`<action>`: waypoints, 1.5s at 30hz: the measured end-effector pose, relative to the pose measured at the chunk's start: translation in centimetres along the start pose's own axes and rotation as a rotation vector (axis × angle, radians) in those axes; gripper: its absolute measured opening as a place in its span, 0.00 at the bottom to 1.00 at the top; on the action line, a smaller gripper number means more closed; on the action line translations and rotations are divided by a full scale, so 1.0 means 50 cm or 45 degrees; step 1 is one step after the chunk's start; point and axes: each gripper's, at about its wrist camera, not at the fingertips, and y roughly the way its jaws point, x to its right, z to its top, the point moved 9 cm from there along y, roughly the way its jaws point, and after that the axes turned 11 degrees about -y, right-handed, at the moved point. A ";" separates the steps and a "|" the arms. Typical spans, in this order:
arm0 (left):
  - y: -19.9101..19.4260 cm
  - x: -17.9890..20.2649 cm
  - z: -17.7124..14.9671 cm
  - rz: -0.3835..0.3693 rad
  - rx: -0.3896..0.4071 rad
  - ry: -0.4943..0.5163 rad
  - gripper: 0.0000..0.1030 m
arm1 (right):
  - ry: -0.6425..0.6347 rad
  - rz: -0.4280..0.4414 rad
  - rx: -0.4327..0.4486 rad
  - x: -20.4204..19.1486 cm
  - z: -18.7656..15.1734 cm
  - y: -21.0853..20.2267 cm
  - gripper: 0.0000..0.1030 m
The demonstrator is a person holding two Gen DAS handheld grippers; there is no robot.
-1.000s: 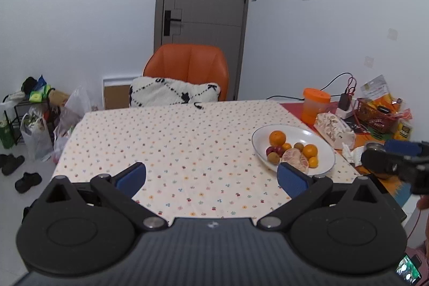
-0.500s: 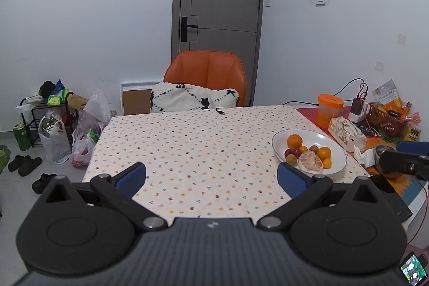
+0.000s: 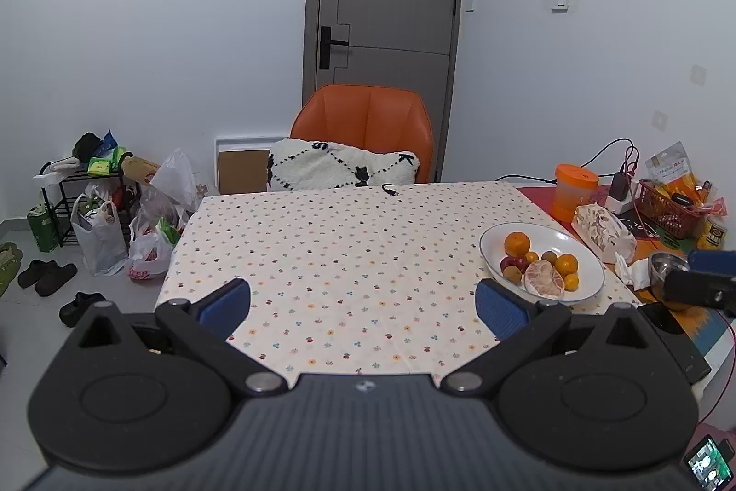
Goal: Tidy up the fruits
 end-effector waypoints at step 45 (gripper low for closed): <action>0.018 0.011 -0.020 -0.025 -0.051 0.008 1.00 | -0.022 -0.002 -0.083 -0.007 -0.022 0.020 1.00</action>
